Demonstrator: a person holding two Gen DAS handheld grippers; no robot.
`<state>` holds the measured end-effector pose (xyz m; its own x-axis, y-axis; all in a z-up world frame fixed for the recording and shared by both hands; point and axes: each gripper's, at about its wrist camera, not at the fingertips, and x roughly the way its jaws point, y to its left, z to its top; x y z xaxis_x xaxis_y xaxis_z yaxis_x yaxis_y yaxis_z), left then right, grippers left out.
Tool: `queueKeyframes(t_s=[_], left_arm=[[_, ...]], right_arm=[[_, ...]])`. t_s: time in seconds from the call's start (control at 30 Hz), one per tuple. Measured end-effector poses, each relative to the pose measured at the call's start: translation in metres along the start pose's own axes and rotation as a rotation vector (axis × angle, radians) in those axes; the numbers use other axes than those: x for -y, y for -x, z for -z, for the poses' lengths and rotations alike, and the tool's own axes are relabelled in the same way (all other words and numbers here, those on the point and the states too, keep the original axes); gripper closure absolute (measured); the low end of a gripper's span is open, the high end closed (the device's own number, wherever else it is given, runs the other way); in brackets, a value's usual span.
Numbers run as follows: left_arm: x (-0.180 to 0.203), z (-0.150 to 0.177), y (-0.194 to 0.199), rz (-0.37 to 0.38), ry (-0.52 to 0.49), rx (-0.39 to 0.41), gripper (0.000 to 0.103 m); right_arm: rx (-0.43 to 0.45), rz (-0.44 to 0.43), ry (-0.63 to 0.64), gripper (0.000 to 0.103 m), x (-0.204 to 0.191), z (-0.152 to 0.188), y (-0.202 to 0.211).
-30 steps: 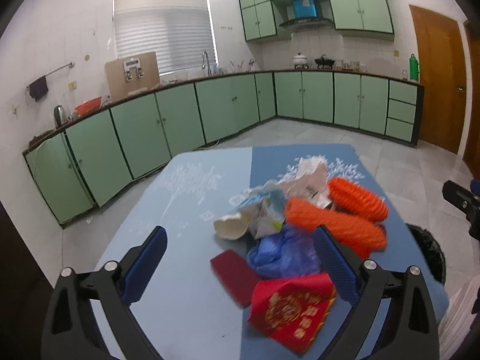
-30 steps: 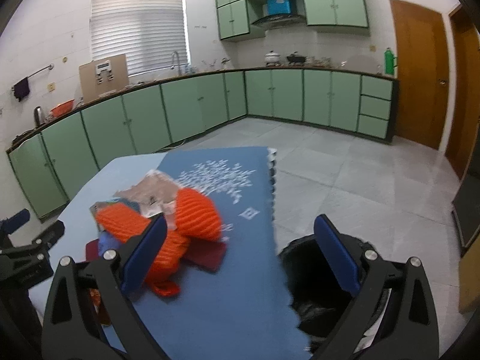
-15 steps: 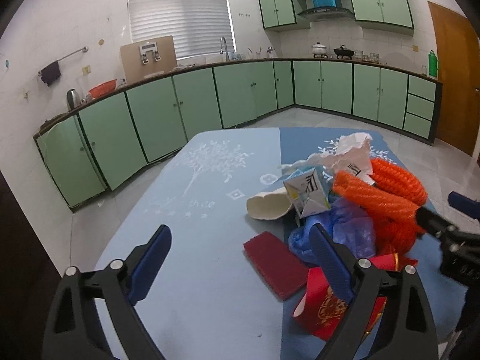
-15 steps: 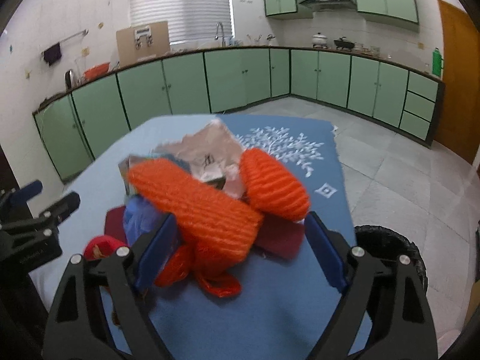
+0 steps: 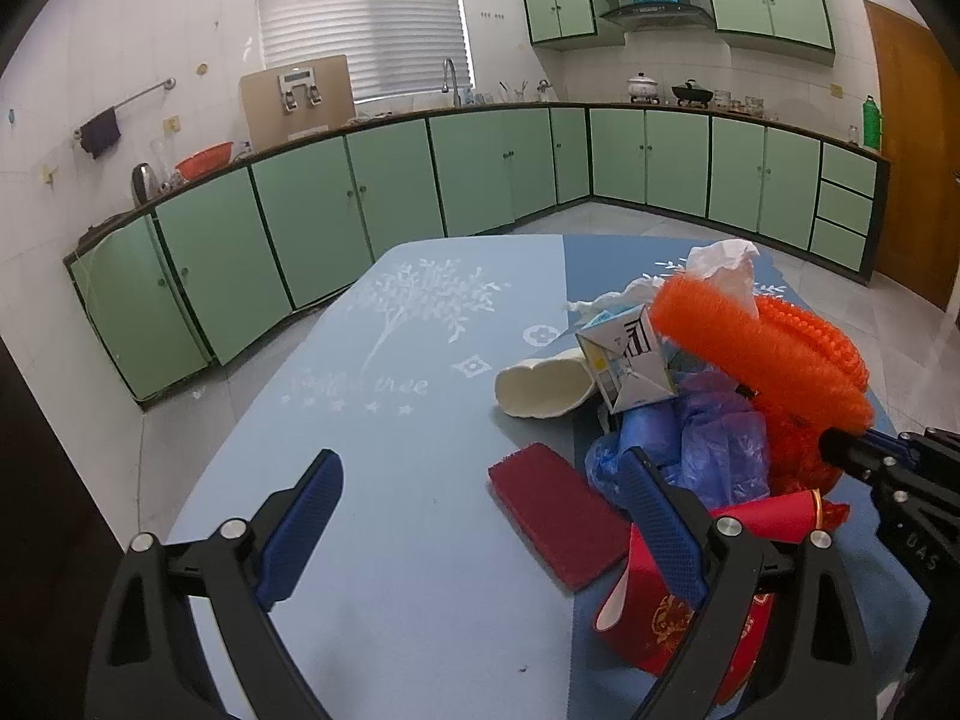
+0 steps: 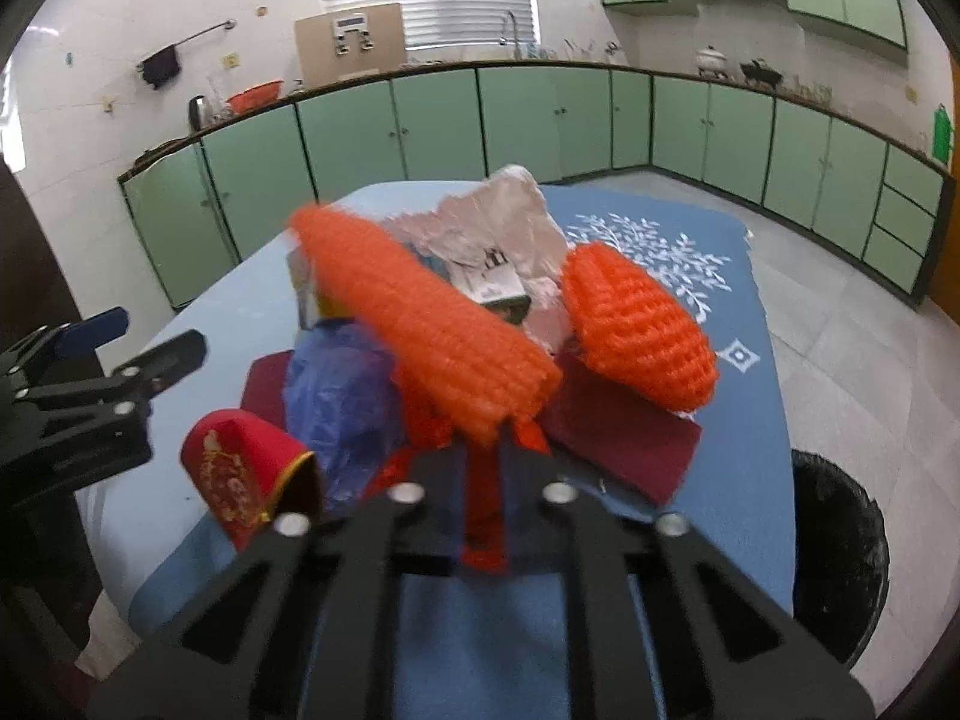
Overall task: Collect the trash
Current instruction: 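Grasp an orange foam net with the right gripper while the left gripper grasps another, then carry both orange foam nets over the black bin and open both grippers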
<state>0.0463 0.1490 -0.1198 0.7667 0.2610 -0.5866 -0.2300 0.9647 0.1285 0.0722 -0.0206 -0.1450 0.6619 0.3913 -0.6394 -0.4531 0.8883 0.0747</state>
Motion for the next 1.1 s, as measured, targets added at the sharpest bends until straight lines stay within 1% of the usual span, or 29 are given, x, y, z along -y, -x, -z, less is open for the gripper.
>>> queueKeyframes(t_s=[0.27, 0.47, 0.53, 0.77, 0.9, 1.1], left_arm=[[0.005, -0.005, 0.008, 0.009, 0.005, 0.023, 0.012], [0.017, -0.017, 0.018, 0.036, 0.006, 0.058, 0.012], [0.026, -0.022, 0.021, 0.051, -0.005, 0.075, 0.012], [0.059, -0.039, 0.024, 0.133, -0.023, 0.099, 0.012], [0.083, -0.046, 0.02, 0.17, -0.045, 0.103, 0.012], [0.112, -0.051, 0.011, 0.214, -0.069, 0.084, 0.012]], right_arm=[[0.056, -0.025, -0.011, 0.098, 0.0, -0.002, 0.023], [0.096, -0.013, -0.015, 0.098, 0.006, -0.008, 0.045], [0.109, 0.0, -0.023, 0.098, 0.01, -0.008, 0.055], [0.128, 0.075, -0.077, 0.098, 0.038, -0.009, 0.075], [0.11, 0.113, -0.12, 0.098, 0.059, -0.004, 0.075], [0.092, 0.146, -0.156, 0.098, 0.088, -0.001, 0.069]])
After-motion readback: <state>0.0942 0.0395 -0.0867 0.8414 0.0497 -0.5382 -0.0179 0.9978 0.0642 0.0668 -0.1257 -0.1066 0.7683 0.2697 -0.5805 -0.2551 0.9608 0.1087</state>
